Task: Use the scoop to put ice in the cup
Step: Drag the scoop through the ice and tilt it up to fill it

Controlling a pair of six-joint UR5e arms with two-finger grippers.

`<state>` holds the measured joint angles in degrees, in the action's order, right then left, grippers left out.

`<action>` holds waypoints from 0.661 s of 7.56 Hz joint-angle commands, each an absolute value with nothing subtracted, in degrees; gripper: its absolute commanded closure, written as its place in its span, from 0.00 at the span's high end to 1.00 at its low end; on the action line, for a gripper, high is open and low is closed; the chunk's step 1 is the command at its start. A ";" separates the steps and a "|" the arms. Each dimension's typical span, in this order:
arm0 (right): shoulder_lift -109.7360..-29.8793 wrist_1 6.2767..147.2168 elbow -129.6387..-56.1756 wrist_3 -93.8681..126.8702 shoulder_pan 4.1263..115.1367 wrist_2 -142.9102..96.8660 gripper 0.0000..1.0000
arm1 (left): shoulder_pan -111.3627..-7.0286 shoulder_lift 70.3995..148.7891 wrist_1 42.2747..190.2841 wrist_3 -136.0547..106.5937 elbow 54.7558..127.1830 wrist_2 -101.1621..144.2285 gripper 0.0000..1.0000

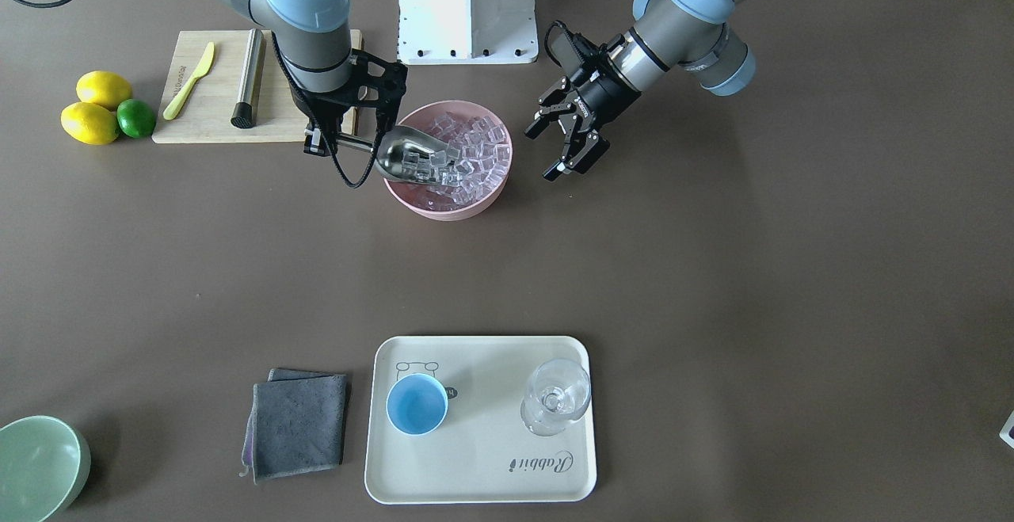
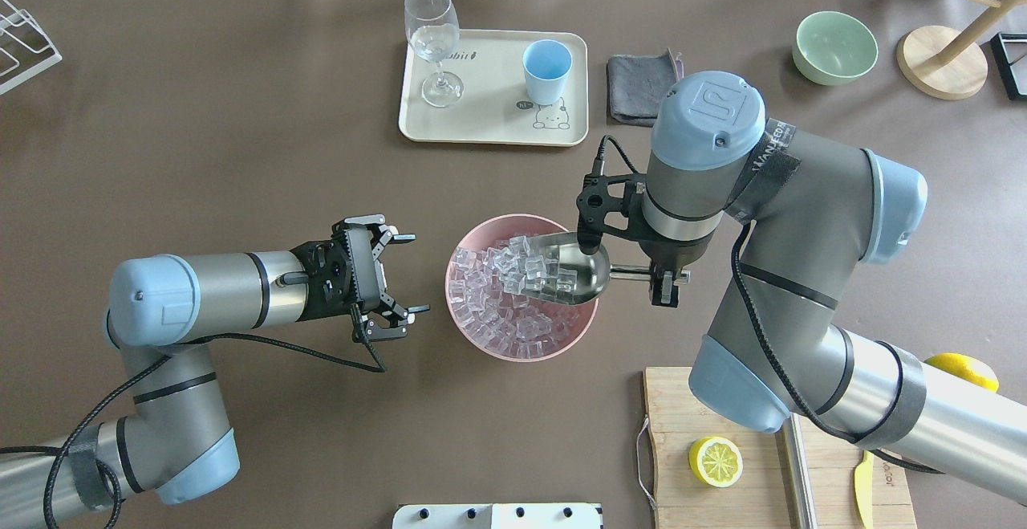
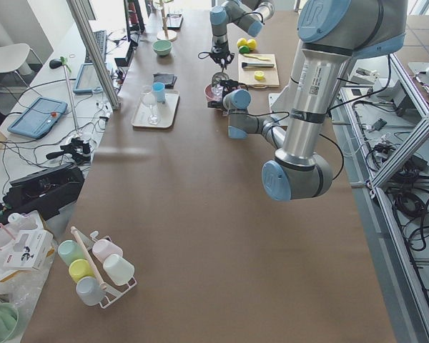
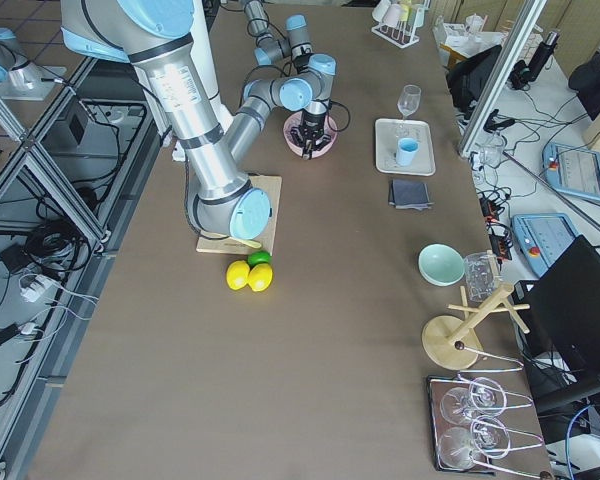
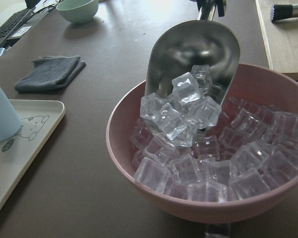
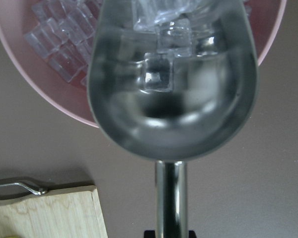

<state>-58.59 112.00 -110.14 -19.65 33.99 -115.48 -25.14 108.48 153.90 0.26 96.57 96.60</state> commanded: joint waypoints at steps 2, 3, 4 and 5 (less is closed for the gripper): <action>-60.90 105.50 -110.65 -19.86 34.80 -117.84 0.00 | -25.40 108.46 153.90 0.18 96.68 96.86 0.99; -61.43 104.16 -110.65 -19.95 35.50 -119.25 0.00 | -25.40 108.46 153.90 0.26 96.68 96.86 0.99; -62.13 102.24 -110.65 -19.95 35.86 -120.22 0.00 | -25.40 108.46 153.90 0.26 96.68 96.77 0.99; -62.83 99.87 -110.65 -19.86 36.21 -120.84 0.00 | -25.84 108.46 153.90 0.18 96.68 96.85 0.99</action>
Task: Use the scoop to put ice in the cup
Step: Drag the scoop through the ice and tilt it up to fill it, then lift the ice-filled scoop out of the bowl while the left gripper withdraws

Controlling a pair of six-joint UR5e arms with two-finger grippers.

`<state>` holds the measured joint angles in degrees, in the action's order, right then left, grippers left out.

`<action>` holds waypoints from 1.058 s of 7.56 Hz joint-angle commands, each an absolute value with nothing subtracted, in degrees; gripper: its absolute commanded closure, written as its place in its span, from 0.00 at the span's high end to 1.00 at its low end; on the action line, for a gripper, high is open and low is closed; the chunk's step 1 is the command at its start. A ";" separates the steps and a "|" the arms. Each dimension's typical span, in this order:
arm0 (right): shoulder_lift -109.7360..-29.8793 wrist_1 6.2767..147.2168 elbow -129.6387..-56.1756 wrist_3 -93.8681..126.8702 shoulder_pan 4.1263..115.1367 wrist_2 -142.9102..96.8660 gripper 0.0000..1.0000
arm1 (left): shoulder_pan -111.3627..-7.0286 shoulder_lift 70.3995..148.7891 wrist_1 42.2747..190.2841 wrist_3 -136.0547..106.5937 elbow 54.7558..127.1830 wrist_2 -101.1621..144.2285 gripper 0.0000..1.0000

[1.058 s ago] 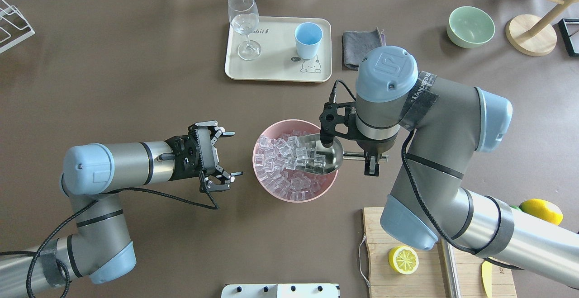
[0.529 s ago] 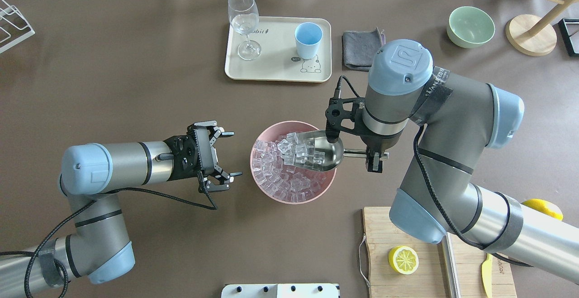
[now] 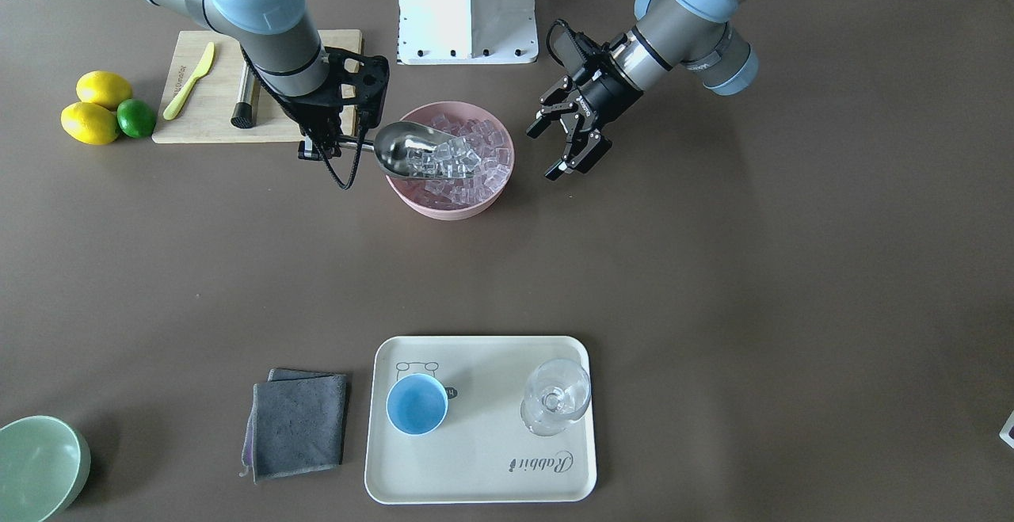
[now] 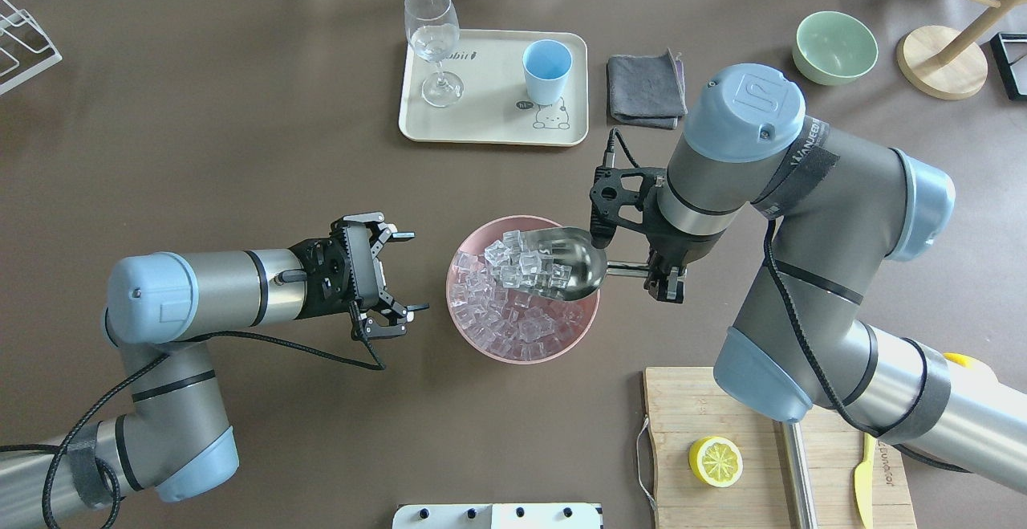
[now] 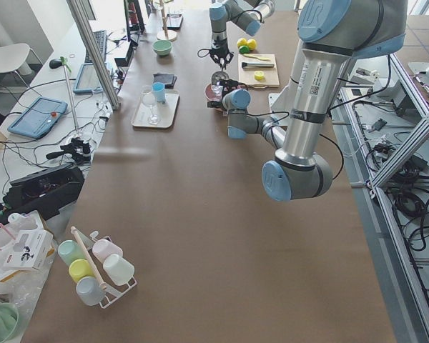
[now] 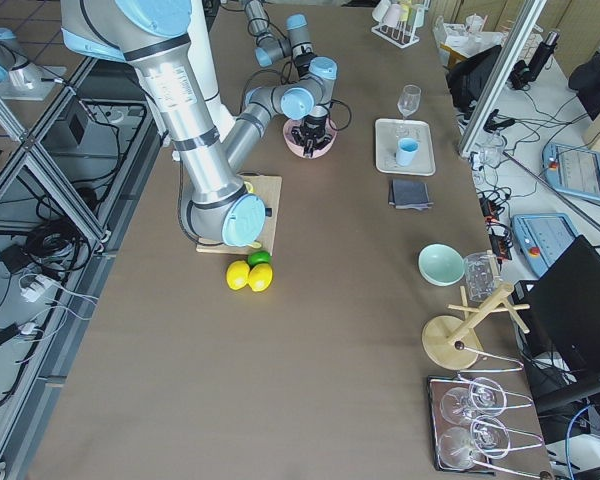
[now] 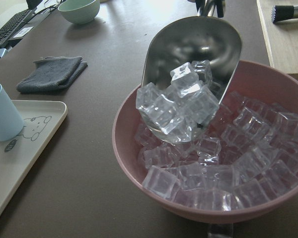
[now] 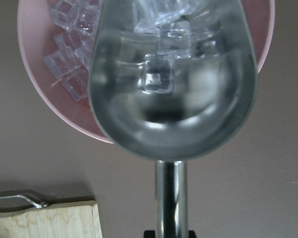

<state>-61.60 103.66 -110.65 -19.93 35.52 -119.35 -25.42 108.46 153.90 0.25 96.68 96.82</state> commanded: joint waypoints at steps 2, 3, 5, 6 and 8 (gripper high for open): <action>-63.89 95.82 -110.57 -19.86 36.74 -123.21 0.00 | -26.54 108.37 153.90 0.26 96.77 97.21 0.99; -64.16 94.58 -110.57 -19.86 37.09 -124.01 0.00 | -27.50 107.93 153.90 0.26 96.85 97.29 0.99; -65.29 90.73 -110.48 -19.43 37.61 -126.29 0.00 | -28.99 104.62 151.72 0.26 100.17 97.21 0.99; -66.09 87.22 -110.22 -18.81 37.70 -127.26 0.00 | -30.13 102.94 149.35 0.26 102.11 97.12 0.99; -66.88 83.08 -109.60 -17.85 38.40 -128.49 0.00 | -32.33 102.57 144.69 0.35 102.22 97.47 0.99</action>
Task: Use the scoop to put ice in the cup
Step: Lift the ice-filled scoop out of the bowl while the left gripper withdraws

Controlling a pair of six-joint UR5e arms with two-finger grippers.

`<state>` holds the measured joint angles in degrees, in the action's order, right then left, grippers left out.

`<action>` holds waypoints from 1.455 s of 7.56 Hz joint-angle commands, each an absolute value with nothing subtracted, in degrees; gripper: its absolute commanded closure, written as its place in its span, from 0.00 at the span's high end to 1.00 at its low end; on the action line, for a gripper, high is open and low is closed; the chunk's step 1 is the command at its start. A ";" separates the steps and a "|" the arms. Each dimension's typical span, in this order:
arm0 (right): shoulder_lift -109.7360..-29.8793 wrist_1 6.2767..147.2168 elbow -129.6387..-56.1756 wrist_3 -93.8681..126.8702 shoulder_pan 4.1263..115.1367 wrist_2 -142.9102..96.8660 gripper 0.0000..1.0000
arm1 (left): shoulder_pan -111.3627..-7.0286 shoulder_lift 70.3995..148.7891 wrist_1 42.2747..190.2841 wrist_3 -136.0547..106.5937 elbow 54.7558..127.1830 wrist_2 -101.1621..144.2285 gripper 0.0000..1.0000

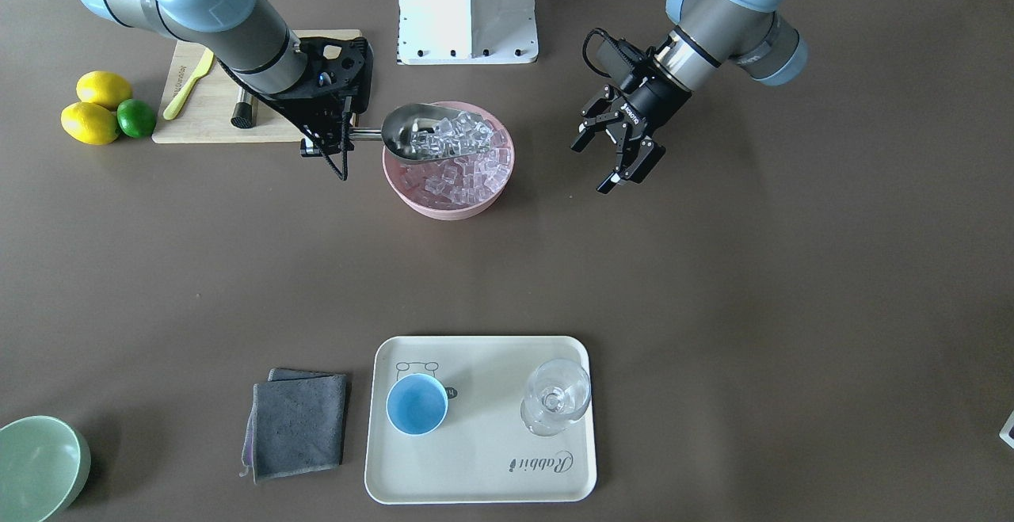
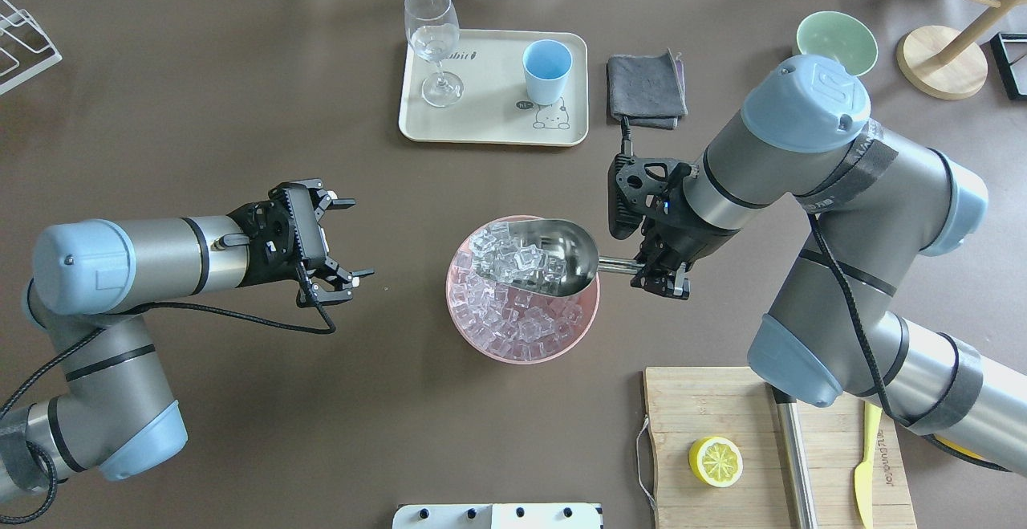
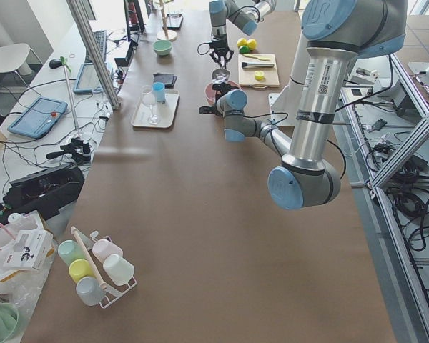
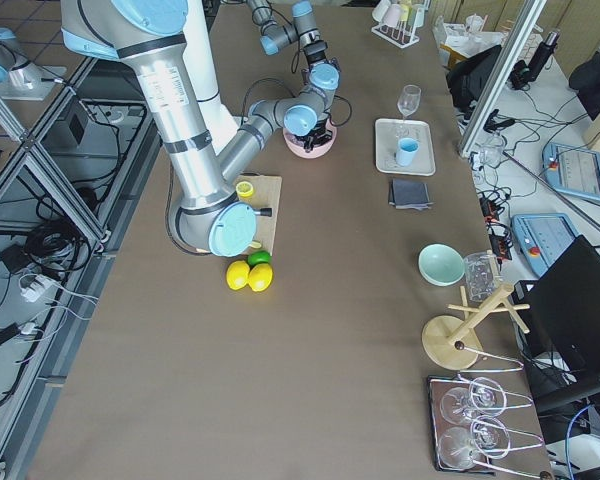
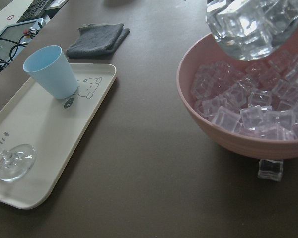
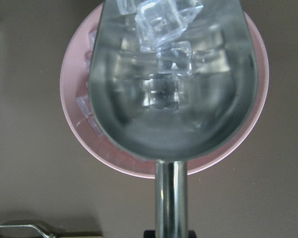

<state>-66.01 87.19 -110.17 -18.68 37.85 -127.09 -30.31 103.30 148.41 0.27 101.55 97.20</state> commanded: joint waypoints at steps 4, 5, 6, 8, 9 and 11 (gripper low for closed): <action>-68.12 70.68 -106.96 -9.77 38.85 -128.76 0.00 | -44.52 96.27 142.30 0.26 102.92 109.82 0.99; -68.12 70.23 -107.05 -9.76 38.93 -128.76 0.00 | -47.34 94.59 140.82 0.26 102.92 114.30 0.99; -68.03 69.53 -107.05 -9.76 39.11 -128.67 0.00 | -50.51 92.48 140.19 0.35 102.83 117.39 0.99; -68.81 64.19 -106.27 -5.04 39.20 -127.80 0.00 | -59.72 87.56 136.25 0.35 102.14 125.11 0.99; -68.91 60.24 -105.13 -0.83 39.20 -126.92 0.00 | -63.59 86.93 132.66 0.35 101.35 128.98 0.99; -69.17 58.62 -105.03 2.28 39.81 -126.47 0.00 | -71.76 85.70 128.07 0.44 96.80 137.94 0.99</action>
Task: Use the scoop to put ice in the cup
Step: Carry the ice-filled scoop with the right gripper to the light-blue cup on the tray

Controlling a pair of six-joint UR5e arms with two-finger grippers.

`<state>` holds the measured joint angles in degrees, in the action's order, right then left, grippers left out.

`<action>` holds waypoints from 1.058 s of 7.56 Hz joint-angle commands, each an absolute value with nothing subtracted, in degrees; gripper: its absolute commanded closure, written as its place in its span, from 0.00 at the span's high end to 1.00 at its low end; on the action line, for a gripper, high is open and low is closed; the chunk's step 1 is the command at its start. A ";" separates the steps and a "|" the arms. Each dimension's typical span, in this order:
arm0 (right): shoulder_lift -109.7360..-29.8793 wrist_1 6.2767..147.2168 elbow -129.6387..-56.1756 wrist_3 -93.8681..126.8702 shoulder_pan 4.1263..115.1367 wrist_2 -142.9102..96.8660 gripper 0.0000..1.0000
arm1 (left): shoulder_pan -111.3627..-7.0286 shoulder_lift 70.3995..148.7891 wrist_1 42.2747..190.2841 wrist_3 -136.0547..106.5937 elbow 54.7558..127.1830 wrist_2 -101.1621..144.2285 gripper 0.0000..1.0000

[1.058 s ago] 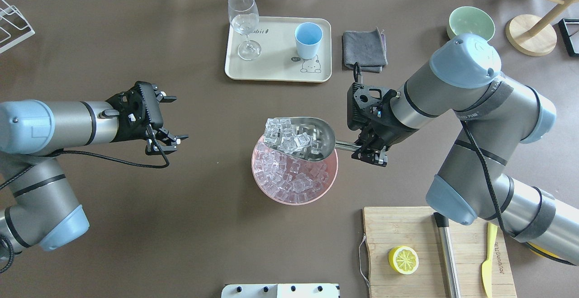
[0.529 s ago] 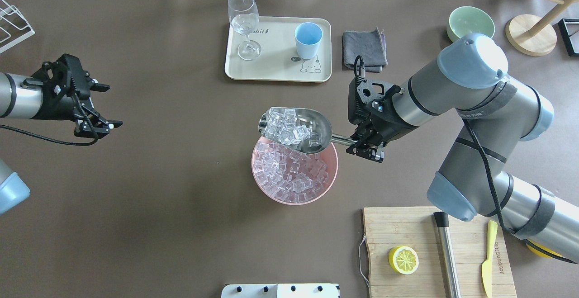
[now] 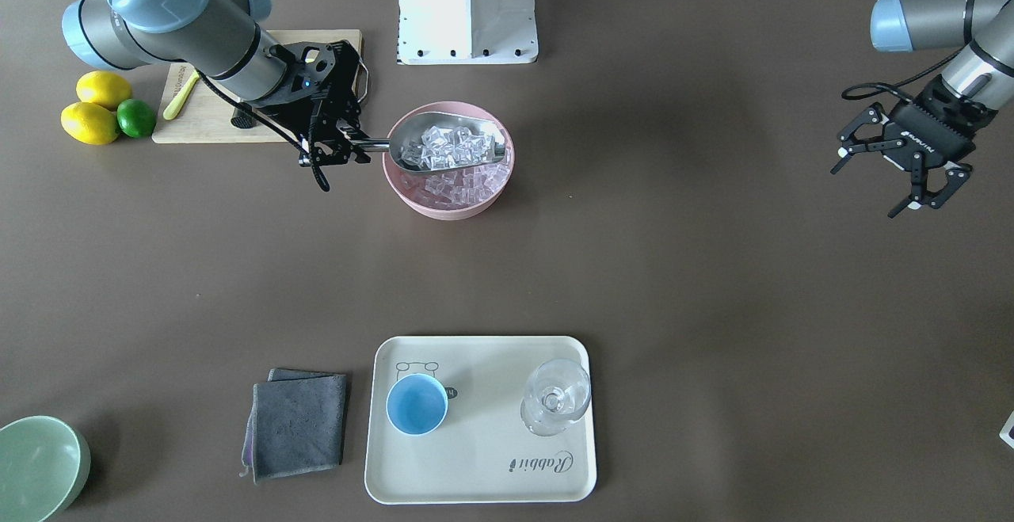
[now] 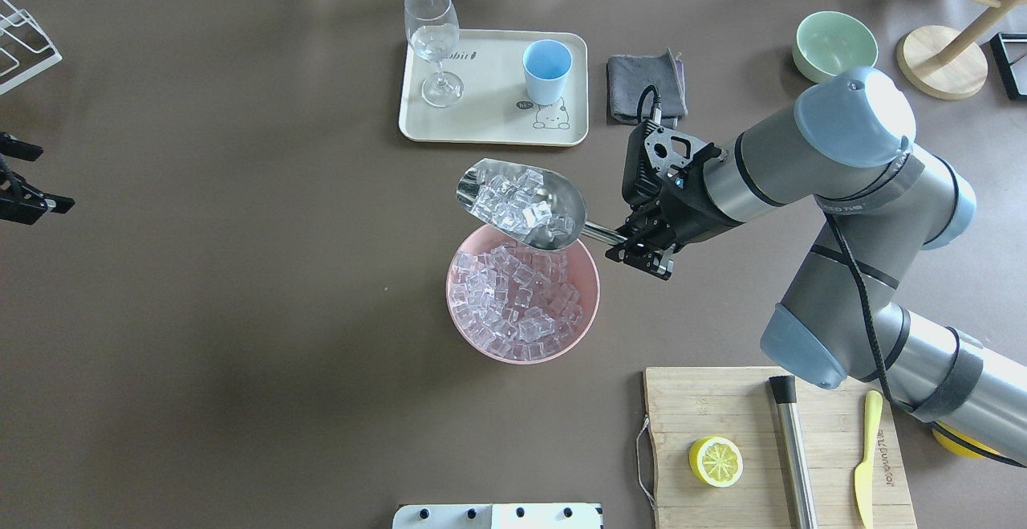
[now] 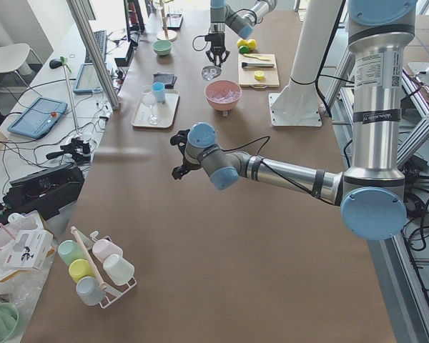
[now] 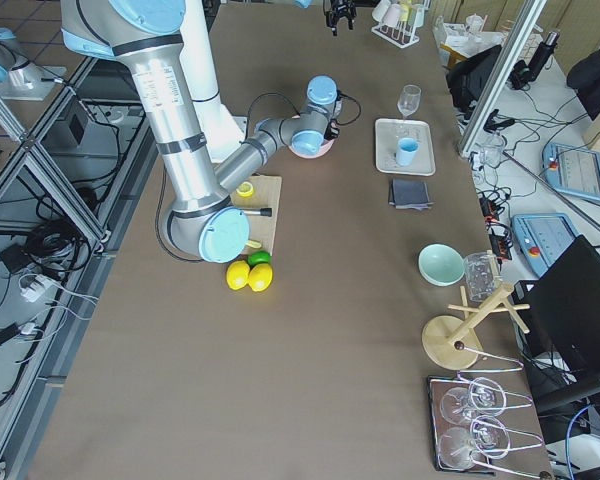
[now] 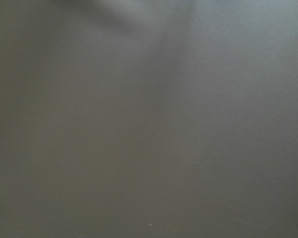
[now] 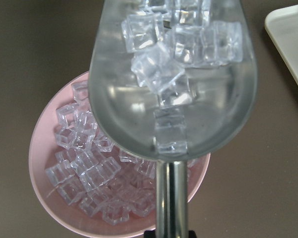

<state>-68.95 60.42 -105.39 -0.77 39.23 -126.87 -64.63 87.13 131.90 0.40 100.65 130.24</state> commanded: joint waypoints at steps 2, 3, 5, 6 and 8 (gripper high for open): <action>-69.17 59.75 -105.38 8.33 42.09 -126.82 0.00 | -74.62 85.34 119.76 0.44 96.23 138.87 0.99; -68.73 63.42 -105.73 10.44 44.01 -127.61 0.00 | -75.92 85.52 116.31 0.44 96.50 138.61 0.99; -68.20 68.71 -106.43 17.10 46.57 -127.71 0.00 | -76.55 86.57 99.42 0.44 100.68 137.91 0.99; -68.20 70.21 -106.87 20.44 47.71 -127.36 0.00 | -77.68 87.01 95.14 0.44 101.51 135.46 0.99; -64.36 80.53 -107.23 30.54 48.86 -126.83 0.00 | -82.06 86.22 88.30 0.35 100.55 134.82 0.99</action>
<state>-67.45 71.81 -106.94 22.58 47.59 -127.14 -78.48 86.58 95.83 0.44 100.83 135.63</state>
